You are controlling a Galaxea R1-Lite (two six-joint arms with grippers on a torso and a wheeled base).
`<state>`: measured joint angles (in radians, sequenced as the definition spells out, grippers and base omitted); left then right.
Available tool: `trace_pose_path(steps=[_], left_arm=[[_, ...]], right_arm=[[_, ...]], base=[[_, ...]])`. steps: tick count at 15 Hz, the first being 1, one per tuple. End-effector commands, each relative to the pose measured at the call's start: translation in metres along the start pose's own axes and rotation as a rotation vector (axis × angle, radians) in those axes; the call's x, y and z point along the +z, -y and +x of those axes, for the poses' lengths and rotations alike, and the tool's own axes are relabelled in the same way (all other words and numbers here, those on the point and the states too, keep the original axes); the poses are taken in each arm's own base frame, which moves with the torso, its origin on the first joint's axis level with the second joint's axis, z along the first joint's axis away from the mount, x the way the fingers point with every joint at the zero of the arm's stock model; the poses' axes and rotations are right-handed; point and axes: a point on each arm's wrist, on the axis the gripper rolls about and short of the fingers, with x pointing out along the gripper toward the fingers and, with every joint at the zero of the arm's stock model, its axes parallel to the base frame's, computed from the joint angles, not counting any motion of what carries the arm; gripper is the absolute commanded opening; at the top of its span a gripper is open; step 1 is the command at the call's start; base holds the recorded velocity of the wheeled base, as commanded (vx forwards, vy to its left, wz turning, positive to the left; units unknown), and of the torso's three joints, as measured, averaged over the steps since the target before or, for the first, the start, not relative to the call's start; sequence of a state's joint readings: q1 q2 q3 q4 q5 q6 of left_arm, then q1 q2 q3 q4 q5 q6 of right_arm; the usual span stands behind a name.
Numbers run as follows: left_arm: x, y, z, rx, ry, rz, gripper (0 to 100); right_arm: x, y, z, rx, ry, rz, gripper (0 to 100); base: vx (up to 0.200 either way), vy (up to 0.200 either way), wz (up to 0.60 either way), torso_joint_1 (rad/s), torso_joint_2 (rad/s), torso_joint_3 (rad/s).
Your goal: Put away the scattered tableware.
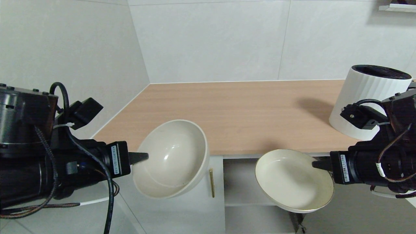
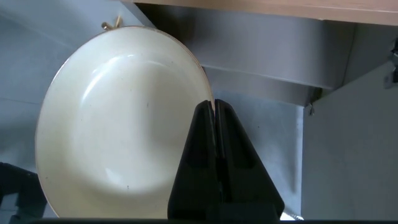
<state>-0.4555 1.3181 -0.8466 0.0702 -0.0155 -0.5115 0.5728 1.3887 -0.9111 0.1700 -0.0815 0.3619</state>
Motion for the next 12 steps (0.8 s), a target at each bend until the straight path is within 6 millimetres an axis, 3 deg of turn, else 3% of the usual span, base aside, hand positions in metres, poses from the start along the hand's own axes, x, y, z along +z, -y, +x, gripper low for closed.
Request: trace_pose_path(steps=[1, 4, 12], left_arm=[[-0.0001, -0.0001, 0.0008, 0.002, -0.002, 0.004, 0], [-0.0005, -0.0003, 0.0009, 0.002, -0.004, 0.005, 0], [-0.0009, -0.0005, 0.0015, 0.004, -0.006, 0.005, 0]], right_arm=[[-0.0004, 0.0000, 0.0031, -0.004, -0.010, 0.000, 0], [-0.0008, 0.0002, 0.0033, -0.004, -0.011, -0.001, 0], [-0.0013, 0.0002, 0.0039, -0.004, -0.014, -0.001, 0]], base=[[0.000, 0.000, 0.00, 0.000, 0.00, 0.000], [0.000, 0.000, 0.00, -0.072, 0.19, 0.106], [0.000, 0.000, 0.00, -0.165, 0.45, 0.279]])
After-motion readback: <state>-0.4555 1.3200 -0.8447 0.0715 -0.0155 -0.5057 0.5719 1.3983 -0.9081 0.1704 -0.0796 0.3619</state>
